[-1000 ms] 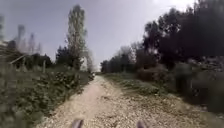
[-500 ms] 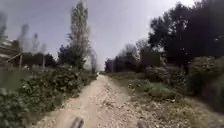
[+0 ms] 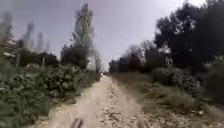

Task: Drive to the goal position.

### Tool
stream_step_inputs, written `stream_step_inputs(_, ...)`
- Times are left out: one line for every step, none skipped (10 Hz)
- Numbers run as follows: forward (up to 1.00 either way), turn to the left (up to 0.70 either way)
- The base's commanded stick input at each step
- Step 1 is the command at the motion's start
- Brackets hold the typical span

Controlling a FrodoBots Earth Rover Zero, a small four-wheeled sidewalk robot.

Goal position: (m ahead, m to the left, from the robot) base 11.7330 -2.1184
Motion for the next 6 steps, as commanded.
stream_step_inputs(0.85,0.0)
stream_step_inputs(0.85,0.0)
stream_step_inputs(0.85,0.0)
stream_step_inputs(0.85,0.0)
stream_step_inputs(0.85,0.0)
stream_step_inputs(0.85,0.0)
